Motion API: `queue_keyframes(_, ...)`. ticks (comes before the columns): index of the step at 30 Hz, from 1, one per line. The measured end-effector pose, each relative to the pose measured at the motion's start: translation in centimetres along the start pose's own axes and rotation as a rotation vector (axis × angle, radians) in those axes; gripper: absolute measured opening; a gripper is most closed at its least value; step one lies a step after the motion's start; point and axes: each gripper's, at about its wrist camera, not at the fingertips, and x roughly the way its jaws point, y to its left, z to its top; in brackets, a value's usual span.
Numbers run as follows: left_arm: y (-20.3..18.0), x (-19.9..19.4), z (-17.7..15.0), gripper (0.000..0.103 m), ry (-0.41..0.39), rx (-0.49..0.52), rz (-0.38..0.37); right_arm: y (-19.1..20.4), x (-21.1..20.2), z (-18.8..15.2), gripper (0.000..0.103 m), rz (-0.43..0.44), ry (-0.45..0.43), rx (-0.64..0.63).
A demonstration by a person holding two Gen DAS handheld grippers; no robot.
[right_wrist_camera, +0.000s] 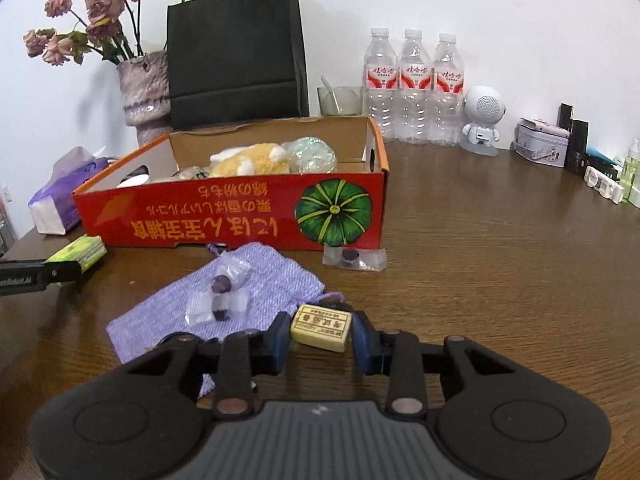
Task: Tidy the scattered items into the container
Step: 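Grasp the small beige box with the right gripper while the left grasps the green tissue pack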
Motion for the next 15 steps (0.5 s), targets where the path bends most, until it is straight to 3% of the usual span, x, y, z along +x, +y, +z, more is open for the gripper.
queue_keyframes(15,-0.3,-1.6,-0.5,0.047,-0.010,-0.018,-0.014,0.2,-0.8,0.5,0.032,0.001,-0.033,-0.001)
